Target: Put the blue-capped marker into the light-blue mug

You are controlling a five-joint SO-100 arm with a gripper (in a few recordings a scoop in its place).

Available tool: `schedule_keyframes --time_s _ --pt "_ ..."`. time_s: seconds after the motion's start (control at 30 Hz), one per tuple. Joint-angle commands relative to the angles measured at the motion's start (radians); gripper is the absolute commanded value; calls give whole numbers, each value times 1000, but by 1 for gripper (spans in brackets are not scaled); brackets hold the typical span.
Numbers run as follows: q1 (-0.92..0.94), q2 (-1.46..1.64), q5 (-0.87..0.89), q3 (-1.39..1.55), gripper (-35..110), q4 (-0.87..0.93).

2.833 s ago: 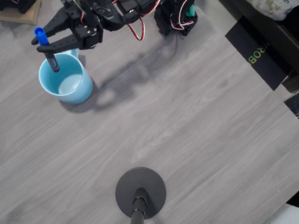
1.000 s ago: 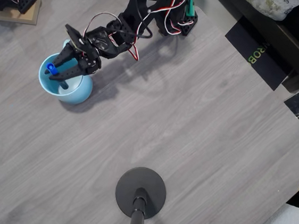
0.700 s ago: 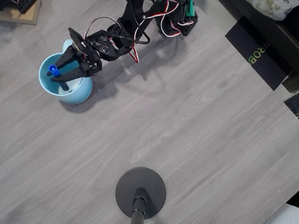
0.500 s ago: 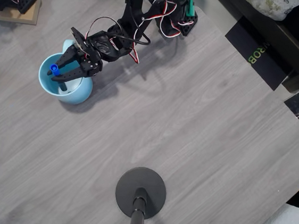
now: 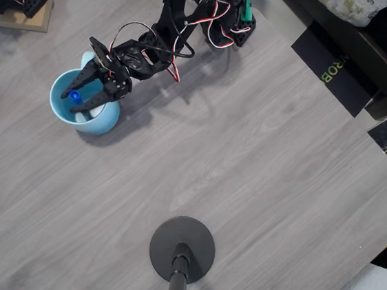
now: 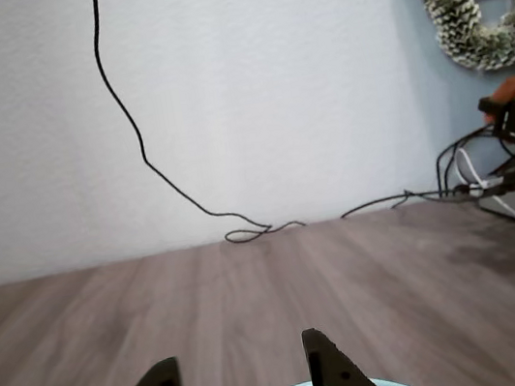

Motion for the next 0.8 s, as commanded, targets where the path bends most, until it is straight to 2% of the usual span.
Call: schedule_keyframes --time_s 0.0,0.27,0.4,0.77 --pt "-2 15 6 -9 25 11" --pt "0 34 12 -25 25 43" --pt "-8 132 49 -34 25 150" --pt "-129 736 330 -75 19 951"
